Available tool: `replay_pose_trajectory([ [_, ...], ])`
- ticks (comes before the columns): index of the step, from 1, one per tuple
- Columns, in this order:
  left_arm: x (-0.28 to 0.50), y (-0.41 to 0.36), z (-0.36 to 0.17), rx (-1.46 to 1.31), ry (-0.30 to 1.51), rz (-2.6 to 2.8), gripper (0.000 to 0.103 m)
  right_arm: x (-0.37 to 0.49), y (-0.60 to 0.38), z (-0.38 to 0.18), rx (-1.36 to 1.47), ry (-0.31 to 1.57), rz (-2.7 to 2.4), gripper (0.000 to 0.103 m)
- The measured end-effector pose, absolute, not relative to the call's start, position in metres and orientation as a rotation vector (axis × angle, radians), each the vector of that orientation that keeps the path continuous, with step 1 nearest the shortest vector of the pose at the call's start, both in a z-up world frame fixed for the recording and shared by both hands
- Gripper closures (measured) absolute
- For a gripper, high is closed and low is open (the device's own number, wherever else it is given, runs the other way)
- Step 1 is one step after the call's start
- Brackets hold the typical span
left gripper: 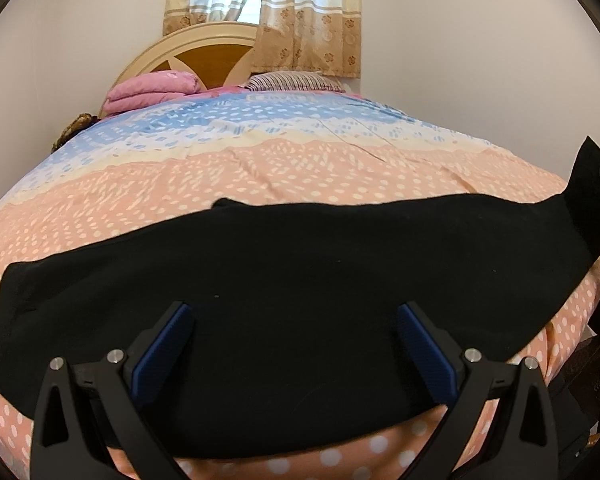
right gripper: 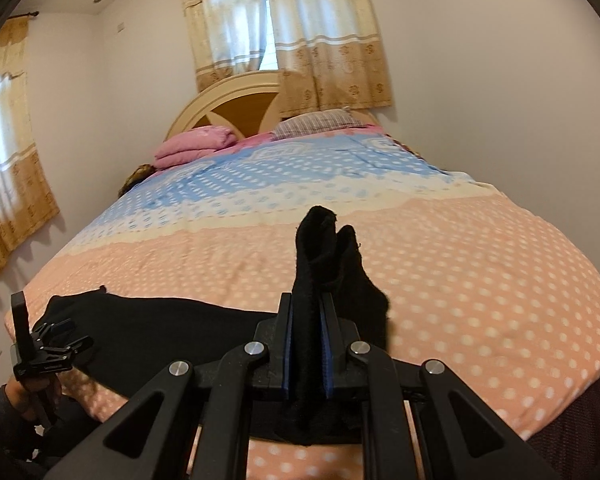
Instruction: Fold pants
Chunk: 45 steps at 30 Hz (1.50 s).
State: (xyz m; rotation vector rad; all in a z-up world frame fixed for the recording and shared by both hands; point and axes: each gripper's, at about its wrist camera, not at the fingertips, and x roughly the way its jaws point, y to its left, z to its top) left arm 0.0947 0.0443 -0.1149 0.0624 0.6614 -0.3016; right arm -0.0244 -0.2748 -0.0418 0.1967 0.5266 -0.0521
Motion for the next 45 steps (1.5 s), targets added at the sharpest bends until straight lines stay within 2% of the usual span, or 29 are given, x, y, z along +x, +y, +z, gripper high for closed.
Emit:
replay_pose_trajectory([
  [19, 0.087, 0.060, -0.111, 0.044, 0.640, -0.288, 0.000, 0.020, -0.183, -0.052, 0.150, 0.572, 0.134, 0.091],
  [45, 0.081, 0.066, -0.100, 0.004, 0.629, -0.312, 0.000, 0.077, -0.062, -0.127, 0.058, 0.742, 0.291, 0.091],
])
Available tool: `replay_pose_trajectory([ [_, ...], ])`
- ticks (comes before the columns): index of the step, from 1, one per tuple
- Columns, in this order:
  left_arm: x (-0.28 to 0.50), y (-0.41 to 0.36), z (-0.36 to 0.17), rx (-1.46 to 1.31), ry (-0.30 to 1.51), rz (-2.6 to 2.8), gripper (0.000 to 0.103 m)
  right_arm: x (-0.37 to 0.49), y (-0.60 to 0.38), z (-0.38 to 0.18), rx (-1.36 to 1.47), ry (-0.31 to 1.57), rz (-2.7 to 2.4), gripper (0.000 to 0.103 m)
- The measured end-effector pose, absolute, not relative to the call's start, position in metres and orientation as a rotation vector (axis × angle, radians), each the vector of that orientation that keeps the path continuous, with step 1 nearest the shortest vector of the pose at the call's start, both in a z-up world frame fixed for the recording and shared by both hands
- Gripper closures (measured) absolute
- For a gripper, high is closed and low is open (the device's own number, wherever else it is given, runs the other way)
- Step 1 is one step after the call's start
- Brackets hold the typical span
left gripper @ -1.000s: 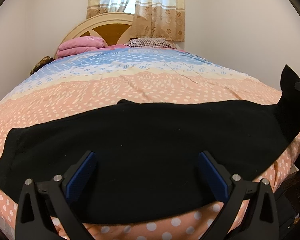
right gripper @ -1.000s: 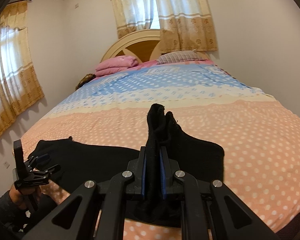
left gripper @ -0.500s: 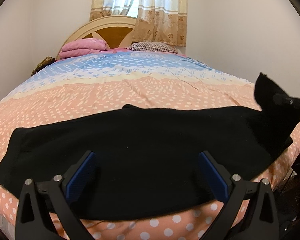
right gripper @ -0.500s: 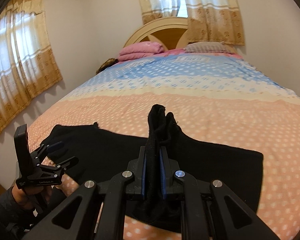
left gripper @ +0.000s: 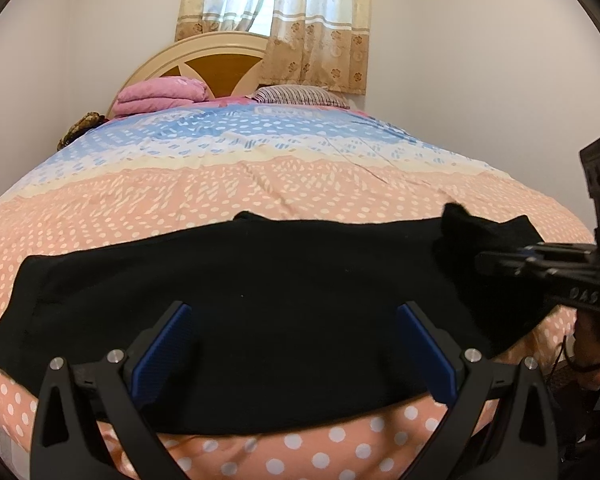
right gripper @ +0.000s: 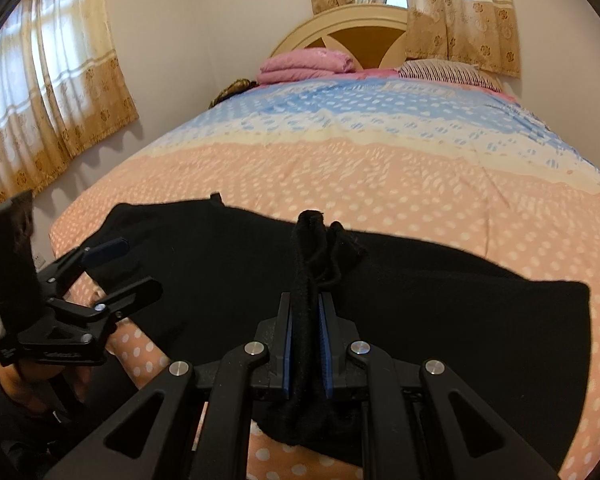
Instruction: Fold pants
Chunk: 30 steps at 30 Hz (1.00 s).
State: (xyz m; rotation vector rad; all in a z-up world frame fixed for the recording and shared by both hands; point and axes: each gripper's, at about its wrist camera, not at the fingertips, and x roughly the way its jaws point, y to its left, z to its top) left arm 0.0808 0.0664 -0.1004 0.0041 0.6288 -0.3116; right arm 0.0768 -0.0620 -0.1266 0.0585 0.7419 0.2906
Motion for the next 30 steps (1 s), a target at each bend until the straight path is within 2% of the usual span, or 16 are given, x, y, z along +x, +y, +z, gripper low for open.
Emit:
replay_pose_trajectory([
  [11, 0.075, 0.062, -0.100, 0.014, 0.645, -0.307, 0.000, 0.081, -0.050, -0.138, 0.006, 0.784, 0.281, 0.087],
  [13, 0.074, 0.060, -0.100, 0.020, 0.646, -0.303, 0.000, 0.080, -0.049, -0.136, -0.006, 0.781, 0.278, 0.083],
  [15, 0.074, 0.057, -0.098, 0.023, 0.646, -0.306, 0.000, 0.079, -0.049, -0.133, -0.011, 0.777, 0.271, 0.065],
  [17, 0.072, 0.056, -0.096, 0.027, 0.644, -0.308, 0.000, 0.078, -0.049, -0.131, -0.021, 0.769, 0.264, 0.058],
  [28, 0.074, 0.043, -0.085, 0.026, 0.634, -0.348, 0.000, 0.059, -0.079, -0.092, 0.006, 0.724, 0.212, 0.057],
  [30, 0.075, 0.032, -0.084, 0.037, 0.641, -0.379, 0.000, 0.055, -0.091, -0.085, 0.037, 0.711, 0.210, 0.050],
])
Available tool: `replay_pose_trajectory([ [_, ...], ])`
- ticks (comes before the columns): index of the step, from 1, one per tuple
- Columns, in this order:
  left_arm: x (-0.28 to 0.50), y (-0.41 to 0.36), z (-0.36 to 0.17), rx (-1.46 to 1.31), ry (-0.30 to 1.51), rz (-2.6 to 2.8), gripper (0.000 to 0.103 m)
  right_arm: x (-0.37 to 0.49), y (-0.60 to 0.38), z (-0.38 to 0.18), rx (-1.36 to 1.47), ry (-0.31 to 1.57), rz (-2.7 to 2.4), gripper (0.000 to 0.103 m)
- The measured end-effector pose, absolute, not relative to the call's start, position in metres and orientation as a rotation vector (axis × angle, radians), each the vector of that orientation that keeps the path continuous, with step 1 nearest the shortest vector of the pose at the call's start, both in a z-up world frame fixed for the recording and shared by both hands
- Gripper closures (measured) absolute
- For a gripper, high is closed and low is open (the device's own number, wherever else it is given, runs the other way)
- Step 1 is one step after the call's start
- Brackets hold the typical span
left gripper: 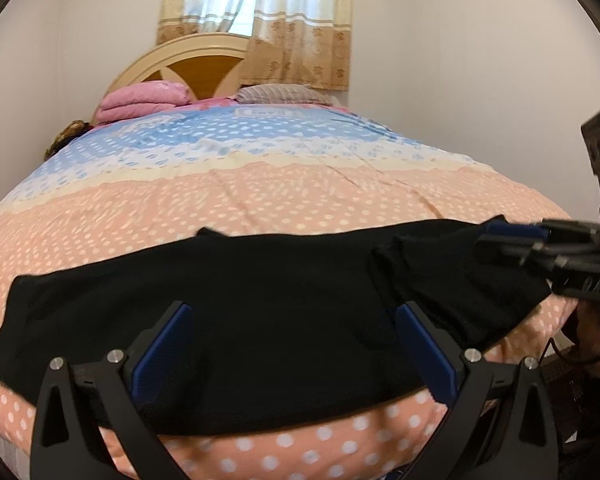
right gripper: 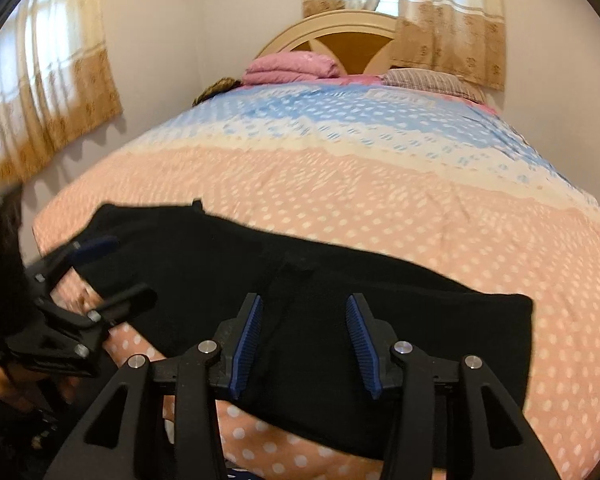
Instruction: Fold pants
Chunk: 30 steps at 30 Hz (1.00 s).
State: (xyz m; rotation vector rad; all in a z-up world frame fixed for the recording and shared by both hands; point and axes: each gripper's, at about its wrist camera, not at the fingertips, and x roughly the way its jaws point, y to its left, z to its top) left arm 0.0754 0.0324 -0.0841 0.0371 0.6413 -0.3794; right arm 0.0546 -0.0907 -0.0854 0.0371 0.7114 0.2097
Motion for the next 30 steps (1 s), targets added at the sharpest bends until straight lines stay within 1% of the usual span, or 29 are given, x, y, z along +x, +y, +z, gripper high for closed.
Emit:
replay_pose_trajectory([
  [3, 0.079, 0.016, -0.082, 0.041, 0.653, -0.442, 0.000, 0.046, -0.108, -0.080, 0.005, 0.685, 0.147, 0.044],
  [5, 0.083, 0.002, -0.079, 0.025, 0.655, -0.499, 0.000, 0.045, -0.118, -0.082, -0.064, 0.685, 0.039, 0.043],
  [8, 0.091, -0.023, -0.082, 0.003, 0.681, -0.600, 0.001, 0.047, -0.146, -0.087, -0.029, 0.699, -0.055, 0.043],
  [10, 0.097, -0.043, -0.088, 0.047, 0.722, -0.634, 0.011, 0.046, -0.164, -0.090, -0.015, 0.690, -0.130, 0.043],
  [11, 0.101, -0.054, -0.094, 0.073, 0.754, -0.651, 0.014, 0.045, -0.170, -0.090, -0.020, 0.681, -0.155, 0.043],
  [12, 0.103, -0.060, -0.098, 0.082, 0.771, -0.652, 0.020, 0.045, -0.176, -0.090, -0.022, 0.673, -0.175, 0.043],
  [13, 0.107, -0.066, -0.106, 0.093, 0.807, -0.644, 0.024, 0.044, -0.181, -0.090, -0.020, 0.670, -0.189, 0.043],
  [14, 0.109, -0.070, -0.111, 0.102, 0.825, -0.629, 0.025, 0.044, -0.188, -0.091, -0.014, 0.668, -0.204, 0.043],
  [18, 0.107, -0.078, -0.108, 0.135, 0.802, -0.596, 0.024, 0.045, -0.207, -0.093, 0.032, 0.665, -0.228, 0.043],
  [19, 0.107, -0.077, -0.108, 0.130, 0.803, -0.594, 0.026, 0.044, -0.211, -0.093, 0.048, 0.662, -0.226, 0.043],
  [20, 0.107, -0.076, -0.107, 0.137, 0.803, -0.580, 0.030, 0.044, -0.212, -0.092, 0.054, 0.660, -0.225, 0.043],
  [21, 0.106, -0.075, -0.107, 0.146, 0.800, -0.567, 0.032, 0.043, -0.212, -0.092, 0.054, 0.659, -0.227, 0.043],
  [25, 0.101, -0.068, -0.105, 0.159, 0.775, -0.511, 0.032, 0.039, -0.211, -0.092, 0.048, 0.651, -0.225, 0.043],
  [28, 0.103, -0.064, -0.109, 0.144, 0.778, -0.502, 0.024, 0.041, -0.210, -0.094, 0.053, 0.656, -0.214, 0.043],
  [30, 0.106, -0.067, -0.114, 0.128, 0.796, -0.514, 0.023, 0.042, -0.210, -0.096, 0.061, 0.661, -0.207, 0.043],
])
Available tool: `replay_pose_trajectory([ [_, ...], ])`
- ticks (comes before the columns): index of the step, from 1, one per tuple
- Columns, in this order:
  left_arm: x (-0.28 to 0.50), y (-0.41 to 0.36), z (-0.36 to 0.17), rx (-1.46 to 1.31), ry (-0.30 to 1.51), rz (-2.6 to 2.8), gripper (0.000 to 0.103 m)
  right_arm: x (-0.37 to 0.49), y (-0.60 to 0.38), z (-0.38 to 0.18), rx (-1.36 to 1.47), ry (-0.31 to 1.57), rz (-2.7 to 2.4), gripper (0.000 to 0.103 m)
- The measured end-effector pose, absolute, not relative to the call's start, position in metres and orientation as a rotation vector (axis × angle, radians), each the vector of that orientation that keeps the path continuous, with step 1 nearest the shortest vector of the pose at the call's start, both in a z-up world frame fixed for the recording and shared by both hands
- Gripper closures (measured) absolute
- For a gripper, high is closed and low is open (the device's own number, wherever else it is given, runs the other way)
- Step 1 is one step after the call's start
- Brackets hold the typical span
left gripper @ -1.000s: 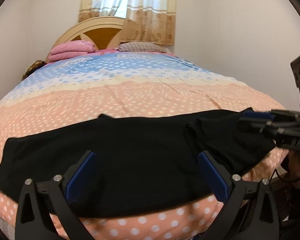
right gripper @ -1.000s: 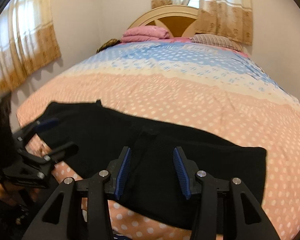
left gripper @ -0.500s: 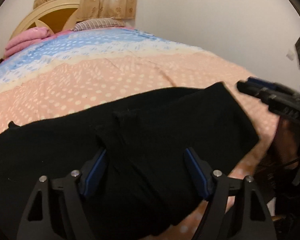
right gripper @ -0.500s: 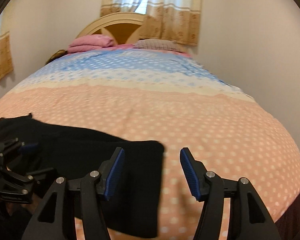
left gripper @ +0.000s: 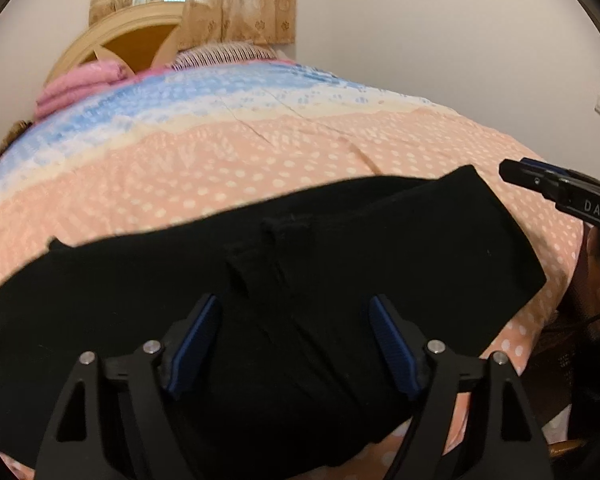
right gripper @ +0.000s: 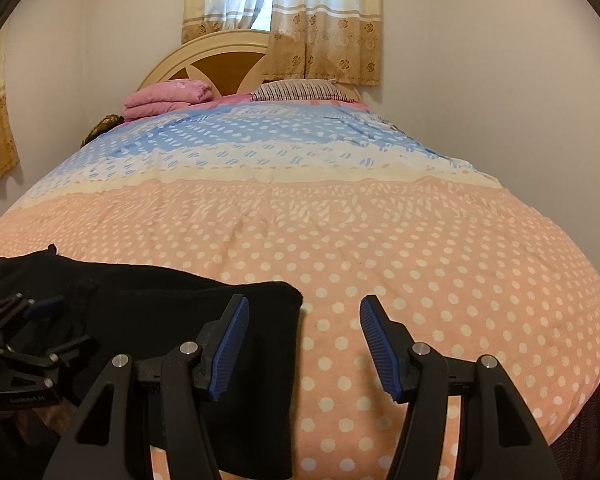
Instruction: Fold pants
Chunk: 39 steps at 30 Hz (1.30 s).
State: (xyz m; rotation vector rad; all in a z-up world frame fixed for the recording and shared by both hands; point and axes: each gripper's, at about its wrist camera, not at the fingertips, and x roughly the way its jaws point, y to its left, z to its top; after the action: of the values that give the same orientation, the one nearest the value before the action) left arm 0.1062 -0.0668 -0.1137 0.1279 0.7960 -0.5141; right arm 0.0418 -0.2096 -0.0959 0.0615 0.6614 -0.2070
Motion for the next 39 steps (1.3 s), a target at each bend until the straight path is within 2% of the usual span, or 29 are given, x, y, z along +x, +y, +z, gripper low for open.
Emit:
replay_pose_trajectory([
  [5, 0.107, -0.071, -0.114, 0.145, 0.787, -0.517, 0.024, 0.043, -0.208, -0.098, 0.066, 0.662, -0.198, 0.043],
  [6, 0.107, -0.071, -0.114, 0.144, 0.786, -0.520, 0.029, 0.043, -0.208, -0.098, 0.070, 0.662, -0.196, 0.043],
  [8, 0.107, -0.070, -0.113, 0.144, 0.780, -0.522, 0.050, 0.043, -0.209, -0.098, 0.079, 0.663, -0.194, 0.043],
  [10, 0.107, -0.070, -0.111, 0.133, 0.777, -0.537, 0.064, 0.044, -0.209, -0.099, 0.084, 0.663, -0.189, 0.043],
  [12, 0.107, -0.070, -0.110, 0.134, 0.775, -0.541, 0.070, 0.043, -0.209, -0.099, 0.087, 0.661, -0.187, 0.043],
  [14, 0.106, -0.069, -0.108, 0.127, 0.769, -0.546, 0.090, 0.043, -0.208, -0.099, 0.087, 0.660, -0.184, 0.043],
  [23, 0.104, -0.047, -0.083, 0.111, 0.709, -0.538, 0.091, 0.037, -0.206, -0.093, 0.114, 0.621, -0.143, 0.043],
  [30, 0.114, -0.037, -0.097, 0.100, 0.772, -0.520, 0.089, 0.037, -0.183, -0.096, 0.068, 0.623, -0.026, 0.043],
  [32, 0.116, -0.040, -0.105, 0.118, 0.792, -0.485, 0.078, 0.044, -0.176, -0.107, 0.035, 0.677, -0.012, 0.043],
  [34, 0.115, -0.040, -0.108, 0.152, 0.780, -0.438, 0.046, 0.055, -0.179, -0.125, 0.011, 0.764, -0.043, 0.043],
  [35, 0.113, -0.040, -0.108, 0.177, 0.762, -0.418, 0.041, 0.058, -0.183, -0.132, 0.012, 0.784, -0.083, 0.043],
  [39, 0.101, -0.038, -0.102, 0.250, 0.713, -0.399, 0.040, 0.056, -0.203, -0.129, 0.097, 0.781, -0.110, 0.043],
])
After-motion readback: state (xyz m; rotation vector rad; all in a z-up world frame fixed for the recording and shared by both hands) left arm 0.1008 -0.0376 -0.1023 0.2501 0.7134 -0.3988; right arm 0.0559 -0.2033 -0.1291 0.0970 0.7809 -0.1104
